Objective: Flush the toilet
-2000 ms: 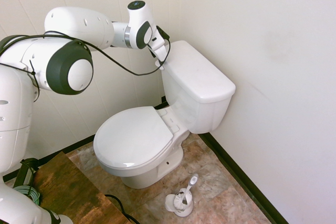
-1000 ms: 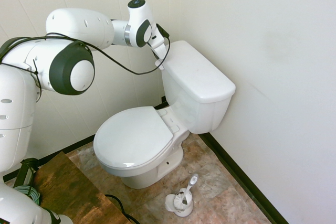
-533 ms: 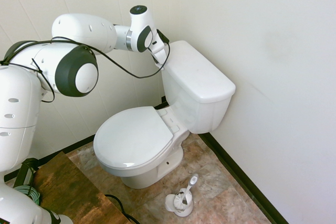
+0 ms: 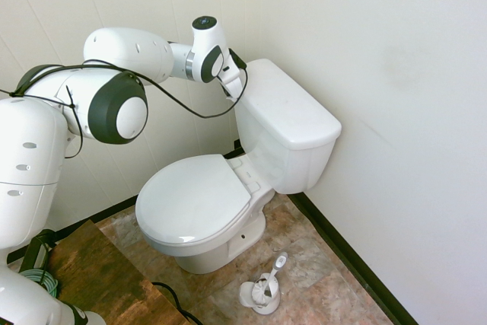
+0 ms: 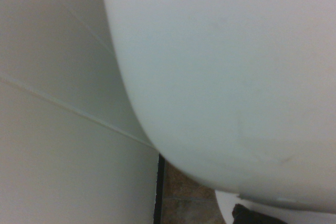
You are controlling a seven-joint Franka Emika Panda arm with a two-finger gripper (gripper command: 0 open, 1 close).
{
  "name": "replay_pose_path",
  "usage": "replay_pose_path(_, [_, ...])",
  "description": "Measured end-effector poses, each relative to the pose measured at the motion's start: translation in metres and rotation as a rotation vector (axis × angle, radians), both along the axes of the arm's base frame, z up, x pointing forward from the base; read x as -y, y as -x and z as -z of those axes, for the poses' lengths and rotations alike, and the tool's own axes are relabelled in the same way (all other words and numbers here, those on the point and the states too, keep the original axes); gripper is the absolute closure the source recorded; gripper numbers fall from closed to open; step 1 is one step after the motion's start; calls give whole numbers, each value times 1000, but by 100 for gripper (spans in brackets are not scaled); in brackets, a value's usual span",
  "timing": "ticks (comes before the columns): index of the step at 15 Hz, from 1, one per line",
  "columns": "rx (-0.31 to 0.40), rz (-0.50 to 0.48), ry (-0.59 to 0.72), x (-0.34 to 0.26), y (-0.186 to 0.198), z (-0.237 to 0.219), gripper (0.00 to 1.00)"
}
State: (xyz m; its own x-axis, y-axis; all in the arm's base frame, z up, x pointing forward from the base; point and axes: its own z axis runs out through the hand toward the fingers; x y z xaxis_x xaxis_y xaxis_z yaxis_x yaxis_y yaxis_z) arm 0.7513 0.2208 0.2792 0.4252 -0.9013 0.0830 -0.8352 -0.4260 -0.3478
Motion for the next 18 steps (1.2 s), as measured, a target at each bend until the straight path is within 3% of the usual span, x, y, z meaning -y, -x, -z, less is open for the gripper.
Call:
replay_pose_path(4, [10,1,-1,0,-3,-1,100])
replay_pose_path(8, [33,-5,18,-4,3,-33,100])
replay_pose_path(13, [51,-17,58,-22,51,-101,100])
replay_pose_path(18, [42,-14,63,-19,91,-138,100])
